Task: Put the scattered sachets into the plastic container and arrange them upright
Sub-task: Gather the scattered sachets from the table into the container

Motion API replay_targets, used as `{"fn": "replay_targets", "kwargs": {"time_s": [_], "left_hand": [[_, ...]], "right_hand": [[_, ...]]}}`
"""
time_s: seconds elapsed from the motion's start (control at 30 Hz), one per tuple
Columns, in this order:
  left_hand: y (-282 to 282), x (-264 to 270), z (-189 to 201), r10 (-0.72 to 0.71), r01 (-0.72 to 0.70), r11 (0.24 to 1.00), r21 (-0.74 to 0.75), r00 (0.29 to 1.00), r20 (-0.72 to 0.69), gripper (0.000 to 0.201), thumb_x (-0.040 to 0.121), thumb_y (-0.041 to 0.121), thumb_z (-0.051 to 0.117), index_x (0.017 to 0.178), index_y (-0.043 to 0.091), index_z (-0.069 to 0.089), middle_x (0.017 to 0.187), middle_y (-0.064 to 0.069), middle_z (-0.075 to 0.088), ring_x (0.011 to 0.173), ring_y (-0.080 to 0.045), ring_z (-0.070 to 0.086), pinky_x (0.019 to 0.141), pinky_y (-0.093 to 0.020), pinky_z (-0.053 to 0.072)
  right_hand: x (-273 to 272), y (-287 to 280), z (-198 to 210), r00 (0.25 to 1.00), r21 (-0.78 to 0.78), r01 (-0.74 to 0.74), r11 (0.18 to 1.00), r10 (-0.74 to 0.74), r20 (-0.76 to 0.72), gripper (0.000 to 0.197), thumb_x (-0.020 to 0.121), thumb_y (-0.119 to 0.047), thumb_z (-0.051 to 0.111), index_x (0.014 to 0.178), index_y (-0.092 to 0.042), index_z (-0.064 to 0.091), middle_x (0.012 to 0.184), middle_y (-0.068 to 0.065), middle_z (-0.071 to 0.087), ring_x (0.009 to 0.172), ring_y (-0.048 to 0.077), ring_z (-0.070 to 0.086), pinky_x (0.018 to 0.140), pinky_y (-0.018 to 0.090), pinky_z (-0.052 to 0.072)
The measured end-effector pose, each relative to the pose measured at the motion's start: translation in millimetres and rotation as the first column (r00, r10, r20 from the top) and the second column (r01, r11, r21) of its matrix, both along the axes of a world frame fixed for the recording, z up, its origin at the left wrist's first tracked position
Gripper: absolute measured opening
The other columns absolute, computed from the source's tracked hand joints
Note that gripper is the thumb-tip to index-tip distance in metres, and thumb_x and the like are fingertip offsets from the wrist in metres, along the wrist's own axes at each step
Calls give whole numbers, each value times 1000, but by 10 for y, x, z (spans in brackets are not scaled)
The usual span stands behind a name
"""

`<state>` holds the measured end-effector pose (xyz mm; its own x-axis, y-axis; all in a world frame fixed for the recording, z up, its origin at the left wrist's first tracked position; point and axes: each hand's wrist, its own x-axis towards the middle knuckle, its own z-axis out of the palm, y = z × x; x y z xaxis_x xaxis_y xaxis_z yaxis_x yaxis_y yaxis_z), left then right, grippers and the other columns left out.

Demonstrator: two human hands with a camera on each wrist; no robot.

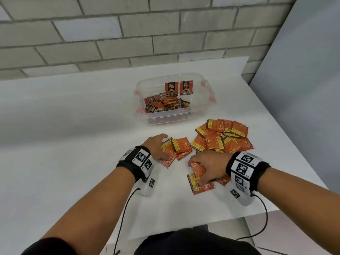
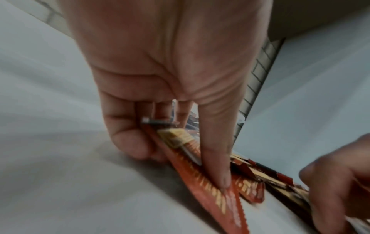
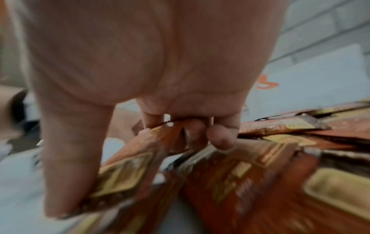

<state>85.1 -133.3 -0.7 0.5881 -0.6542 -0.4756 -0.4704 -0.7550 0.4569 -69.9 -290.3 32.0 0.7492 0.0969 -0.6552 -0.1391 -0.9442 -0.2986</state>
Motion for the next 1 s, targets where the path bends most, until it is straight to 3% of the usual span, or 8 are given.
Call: {"fn": "replay_targets", "kwargs": {"time_s": [0.17, 0.3, 0.43, 0.57, 0.7, 0.8, 0.9, 1.0], "left_hand": [[-98, -26, 19, -16, 2, 995, 103, 991, 133, 64, 71, 36, 82, 123, 12, 54, 121, -9, 58, 106, -24, 57, 88, -32, 47], [-53, 16, 10, 25, -54, 988, 148, 982, 187, 69, 72, 40, 81, 124, 9, 49, 124, -11, 45, 105, -26, 56, 88, -34, 49], [95, 130, 30, 58, -76, 988, 133, 989, 139, 56, 77, 36, 77, 118, 8, 51, 120, -9, 56, 107, -24, 54, 85, -30, 43], [244, 257, 34, 119, -120, 991, 64, 993, 17, 57, 76, 32, 79, 120, 15, 47, 112, -3, 55, 96, -19, 53, 81, -29, 44], [231, 274, 110, 171, -221, 950, -222, 959, -225, 51, 75, 17, 81, 113, 20, 48, 100, -6, 62, 81, -19, 63, 68, -28, 56], [97, 210, 173, 118, -237, 905, -352, 938, -327, 52, 73, 10, 81, 114, 22, 52, 98, -3, 63, 86, -20, 63, 65, -28, 57], [-135, 87, 162, 14, -74, 967, -243, 971, -237, 64, 73, 20, 83, 127, 27, 49, 109, -4, 60, 83, -13, 61, 63, -21, 53], [-327, 29, 66, -94, 94, 996, -1, 995, -31, 79, 75, 32, 81, 141, 19, 40, 135, -6, 52, 112, -21, 55, 90, -28, 46]], "right_hand": [[-111, 93, -162, 982, -177, -146, 973, 165, 97, 62, 77, -40, 72, 129, -17, 45, 121, 4, 50, 110, 21, 47, 88, 37, 47], [-124, 102, -140, 969, -189, -164, 968, 194, 151, 59, 76, -38, 74, 123, -16, 48, 117, 2, 46, 110, 19, 40, 88, 34, 43], [-133, 105, -131, 977, -160, -143, 977, 165, 133, 50, 77, -34, 74, 116, -18, 47, 111, 3, 56, 100, 21, 50, 84, 38, 47], [-176, 15, -59, 987, 47, 98, 994, -103, 119, 49, 81, -26, 72, 121, -25, 46, 113, -1, 59, 94, 16, 56, 72, 25, 49], [-164, -328, 157, 886, 260, 398, 880, -443, 140, 56, 81, -28, 73, 128, -30, 43, 100, -13, 54, 83, 3, 54, 61, 13, 41], [-84, -640, 210, 822, 236, 498, 834, -541, 178, 71, 78, -32, 75, 139, -30, 37, 135, -1, 49, 112, 15, 51, 84, 21, 42], [-2, -813, 133, 811, 113, 544, 831, -556, 183, 80, 80, -31, 74, 146, -25, 30, 149, 4, 36, 129, 23, 43, 98, 29, 38], [76, -841, 15, 866, -23, 478, 878, -467, 177, 85, 81, -33, 73, 149, -17, 24, 151, 6, 34, 133, 25, 38, 105, 31, 32]]}}
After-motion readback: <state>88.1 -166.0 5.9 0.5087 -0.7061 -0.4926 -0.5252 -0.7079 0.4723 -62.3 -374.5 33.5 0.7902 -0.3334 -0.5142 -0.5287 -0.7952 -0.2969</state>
